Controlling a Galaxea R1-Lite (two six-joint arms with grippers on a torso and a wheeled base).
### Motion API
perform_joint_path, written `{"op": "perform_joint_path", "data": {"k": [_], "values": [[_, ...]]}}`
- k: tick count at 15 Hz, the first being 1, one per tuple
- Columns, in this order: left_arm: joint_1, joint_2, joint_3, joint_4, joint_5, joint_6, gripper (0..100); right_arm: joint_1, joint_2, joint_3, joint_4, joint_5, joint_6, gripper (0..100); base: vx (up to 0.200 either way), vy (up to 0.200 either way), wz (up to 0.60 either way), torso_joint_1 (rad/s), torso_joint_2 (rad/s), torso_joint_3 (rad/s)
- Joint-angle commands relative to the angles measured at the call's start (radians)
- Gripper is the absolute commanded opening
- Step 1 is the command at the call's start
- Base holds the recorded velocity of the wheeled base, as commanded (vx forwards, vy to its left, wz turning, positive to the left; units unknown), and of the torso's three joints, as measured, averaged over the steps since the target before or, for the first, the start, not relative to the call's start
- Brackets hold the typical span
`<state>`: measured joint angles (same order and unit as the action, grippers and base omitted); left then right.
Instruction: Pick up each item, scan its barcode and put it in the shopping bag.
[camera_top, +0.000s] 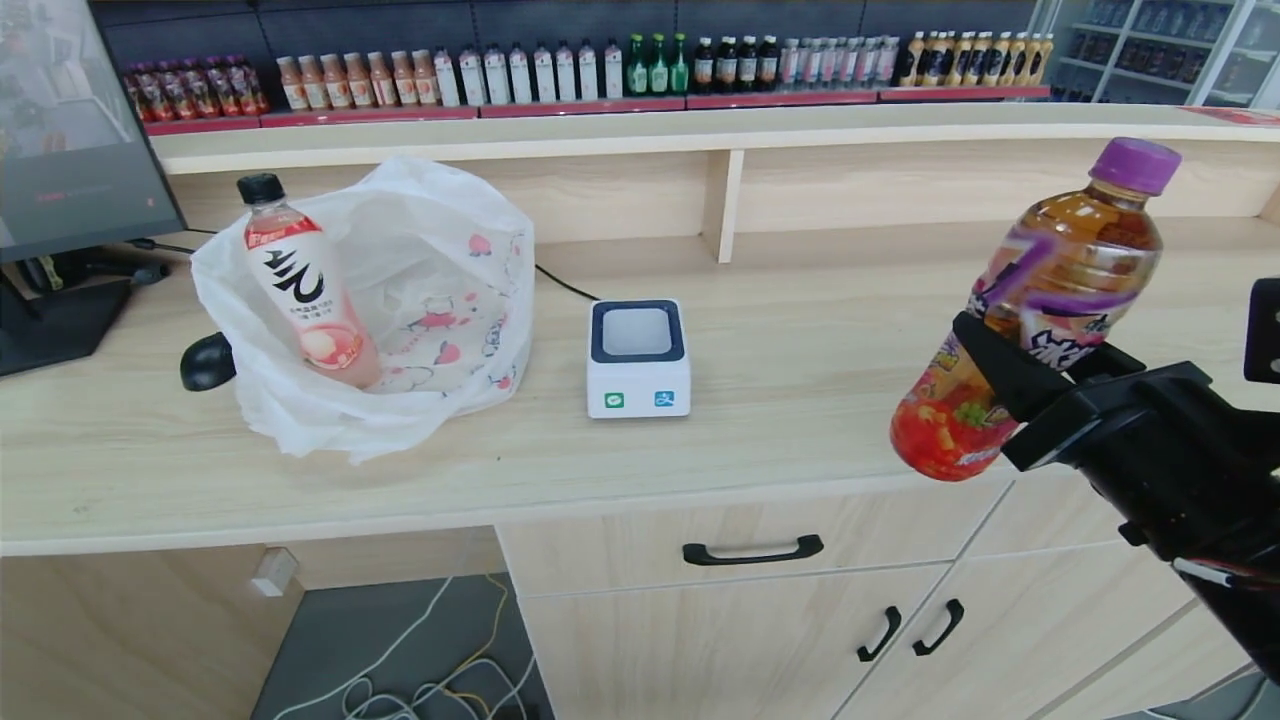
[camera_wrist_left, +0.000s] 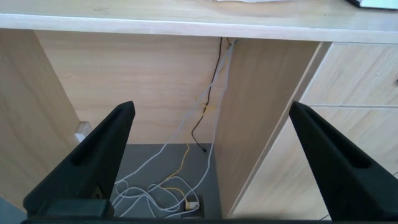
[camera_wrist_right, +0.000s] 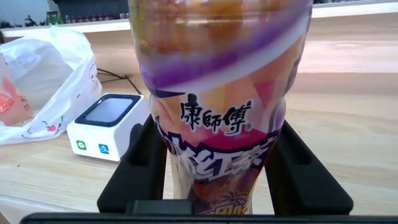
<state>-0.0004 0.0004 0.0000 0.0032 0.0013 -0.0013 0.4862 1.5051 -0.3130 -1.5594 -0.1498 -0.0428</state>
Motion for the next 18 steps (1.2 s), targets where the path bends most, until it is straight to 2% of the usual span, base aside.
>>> {"op": "perform_joint_path", "data": {"k": [1, 6, 11, 14, 16, 17, 18], "values": [[-0.001, 0.000, 0.000, 0.000, 0.000, 0.000, 100, 0.000, -0.017, 0.002, -0.001, 0.001, 0.000, 0, 0.000, 0.200, 0.00, 0.007, 0.00, -0.002], [-0.001, 0.000, 0.000, -0.002, 0.000, 0.007, 100, 0.000, -0.022, 0.005, -0.001, -0.001, -0.002, 0, 0.000, 0.200, 0.00, 0.002, 0.00, 0.001], [-0.001, 0.000, 0.000, -0.002, 0.000, 0.007, 100, 0.014, 0.014, 0.005, -0.001, 0.016, 0.004, 0, 0.000, 0.000, 0.00, 0.000, 0.00, 0.000], [-0.001, 0.000, 0.000, -0.002, 0.000, 0.006, 100, 0.015, 0.040, 0.012, -0.004, 0.018, 0.060, 0, 0.000, 0.000, 0.00, 0.000, 0.00, 0.000], [-0.001, 0.000, 0.000, -0.002, 0.000, 0.006, 100, 0.035, 0.050, 0.011, -0.004, 0.016, 0.089, 0, 0.000, 0.000, 0.00, 0.000, 0.00, 0.000], [0.000, 0.000, 0.000, -0.002, 0.000, 0.006, 100, 0.101, 0.053, 0.000, 0.005, 0.019, 0.127, 0, 0.000, 0.000, 0.00, 0.000, 0.00, 0.000], [0.000, 0.000, 0.000, -0.002, 0.000, 0.004, 100, 0.109, 0.066, -0.041, 0.009, 0.026, 0.155, 0, 0.000, 0.000, 0.00, 0.000, 0.00, 0.000]]}}
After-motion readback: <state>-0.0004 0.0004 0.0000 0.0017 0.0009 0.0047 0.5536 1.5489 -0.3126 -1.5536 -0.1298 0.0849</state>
